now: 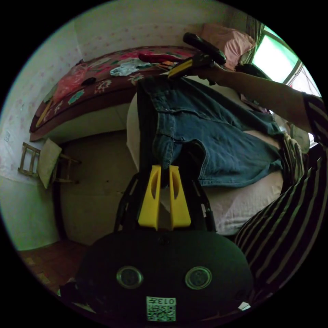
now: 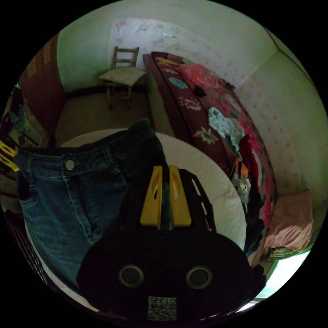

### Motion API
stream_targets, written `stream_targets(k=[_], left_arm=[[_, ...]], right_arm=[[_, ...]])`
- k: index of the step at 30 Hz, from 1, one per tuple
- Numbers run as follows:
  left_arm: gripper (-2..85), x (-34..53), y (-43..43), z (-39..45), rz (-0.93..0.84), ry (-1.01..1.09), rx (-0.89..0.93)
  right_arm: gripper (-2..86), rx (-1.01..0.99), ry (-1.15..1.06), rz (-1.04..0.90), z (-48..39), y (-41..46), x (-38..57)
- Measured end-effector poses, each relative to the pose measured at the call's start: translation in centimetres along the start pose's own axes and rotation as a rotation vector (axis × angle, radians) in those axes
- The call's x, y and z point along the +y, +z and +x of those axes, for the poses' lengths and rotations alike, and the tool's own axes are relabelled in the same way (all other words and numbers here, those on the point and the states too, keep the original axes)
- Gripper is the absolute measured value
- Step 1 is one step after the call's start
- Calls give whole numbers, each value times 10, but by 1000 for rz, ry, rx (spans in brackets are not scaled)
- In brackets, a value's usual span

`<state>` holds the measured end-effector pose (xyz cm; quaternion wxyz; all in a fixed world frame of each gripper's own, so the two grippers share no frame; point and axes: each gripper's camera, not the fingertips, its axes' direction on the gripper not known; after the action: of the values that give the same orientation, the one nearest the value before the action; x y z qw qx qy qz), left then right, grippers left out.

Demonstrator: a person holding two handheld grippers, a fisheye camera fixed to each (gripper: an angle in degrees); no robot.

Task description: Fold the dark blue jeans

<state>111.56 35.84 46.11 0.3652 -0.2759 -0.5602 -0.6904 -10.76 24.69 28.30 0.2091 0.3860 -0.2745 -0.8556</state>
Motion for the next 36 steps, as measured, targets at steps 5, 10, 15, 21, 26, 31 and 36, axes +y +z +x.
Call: stream_targets(k=[5,10,15,21,26,31,36], left_arm=[[35,0,-10,4,-1,-52,-59],[54,-1,36,5,-124,-87,-2],[80,9,31,13,-103,-216,50],[81,-17,-31,96,126,-79,-80],[83,-78,-5,276,27,405,222],[116,-84,18,454,-71,823,284],[130,-89,34,571,-111,1051,137]], right_arm=[[38,48,1,8,-7,-3,-12],[73,-140,211,-68,17,8,24],[87,-186,405,122,24,-77,150],[88,-189,677,63,-48,-164,406],[103,173,997,-200,-113,-235,613],[142,321,1121,-449,-138,-258,767],[145,204,1117,-466,-121,-236,840]])
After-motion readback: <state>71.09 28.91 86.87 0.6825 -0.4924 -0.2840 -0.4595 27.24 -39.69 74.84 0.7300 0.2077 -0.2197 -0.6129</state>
